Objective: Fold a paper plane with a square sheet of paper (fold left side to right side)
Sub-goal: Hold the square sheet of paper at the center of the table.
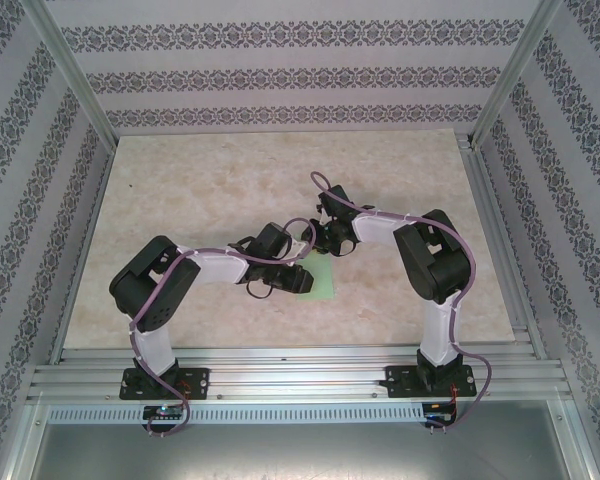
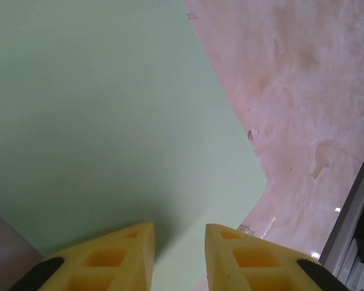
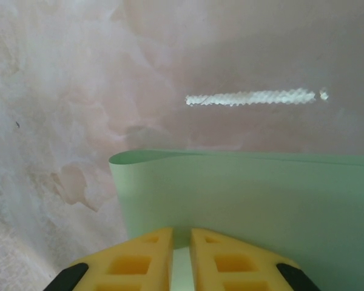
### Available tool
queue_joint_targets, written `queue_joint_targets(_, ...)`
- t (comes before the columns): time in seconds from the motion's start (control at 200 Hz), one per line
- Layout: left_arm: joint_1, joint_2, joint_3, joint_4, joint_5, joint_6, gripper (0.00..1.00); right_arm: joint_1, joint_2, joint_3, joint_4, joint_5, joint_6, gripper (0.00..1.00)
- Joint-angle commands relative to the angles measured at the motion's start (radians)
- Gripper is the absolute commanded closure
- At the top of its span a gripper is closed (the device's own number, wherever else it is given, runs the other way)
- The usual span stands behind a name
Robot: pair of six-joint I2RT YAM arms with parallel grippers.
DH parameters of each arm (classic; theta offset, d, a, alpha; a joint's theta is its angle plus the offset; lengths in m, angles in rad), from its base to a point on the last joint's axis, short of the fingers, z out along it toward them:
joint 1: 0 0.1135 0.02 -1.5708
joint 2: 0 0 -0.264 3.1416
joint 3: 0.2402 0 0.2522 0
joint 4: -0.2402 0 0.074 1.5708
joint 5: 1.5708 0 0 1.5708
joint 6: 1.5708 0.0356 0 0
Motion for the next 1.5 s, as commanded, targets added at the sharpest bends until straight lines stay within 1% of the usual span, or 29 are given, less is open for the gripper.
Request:
queue_joint_targets(0.0, -0.024, 0.051, -0.019, 0.012, -0.036, 0.008, 0.7, 0.002, -0.085, 0.022, -0.086, 0.057, -0.055, 0.81)
queue_joint_targets(0.095, -0.025, 0.046, -0.035, 0.021, -0.037, -0.001, 0.71, -0.024, -0.165, -0.017, -0.118, 0.072, -0.069, 0.8)
queue_joint_targets(0.215, -0.025, 0.046, -0.04, 0.032, -0.04, -0.016, 0.71, -0.048, -0.267, -0.114, -0.14, 0.077, -0.075, 0.81)
queue_joint_targets(0.355, -0.025, 0.043, -0.032, 0.055, -0.038, -0.057, 0.7, -0.036, -0.343, -0.226, -0.125, 0.039, -0.049, 0.85)
queue_joint_targets(0.46, -0.025, 0.043, -0.023, 0.087, -0.035, -0.103, 0.7, -0.015, -0.384, -0.296, -0.098, 0.022, -0.019, 0.85)
queue_joint_targets(0.54, -0.025, 0.044, -0.016, 0.104, -0.036, -0.131, 0.7, -0.014, -0.409, -0.329, -0.102, 0.04, -0.016, 0.83)
queue_joint_targets(0.614, -0.025, 0.042, -0.011, 0.112, -0.039, -0.145, 0.7, -0.036, -0.432, -0.364, -0.079, 0.046, -0.026, 0.76)
queue_joint_targets(0.754, -0.025, 0.039, -0.009, 0.103, -0.043, -0.142, 0.7, -0.091, -0.442, -0.408, 0.006, -0.008, -0.095, 0.69)
queue_joint_targets(0.869, -0.025, 0.037, -0.014, 0.099, -0.044, -0.14, 0.7, -0.144, -0.412, -0.423, 0.101, -0.098, -0.137, 0.65)
queue_joint_targets(0.944, -0.025, 0.033, -0.019, 0.098, -0.048, -0.141, 0.7, -0.159, -0.388, -0.421, 0.148, -0.147, -0.152, 0.64)
queue_joint_targets(1.084, -0.025, 0.029, -0.026, 0.097, -0.053, -0.14, 0.7, -0.162, -0.34, -0.395, 0.164, -0.173, -0.17, 0.64)
queue_joint_targets(1.284, -0.025, 0.027, -0.024, 0.096, -0.053, -0.142, 0.7, -0.148, -0.278, -0.375, 0.179, -0.194, -0.168, 0.68)
queue_joint_targets(1.494, -0.025, 0.022, -0.025, 0.096, -0.055, -0.149, 0.7, -0.14, -0.267, -0.371, 0.175, -0.189, -0.179, 0.85)
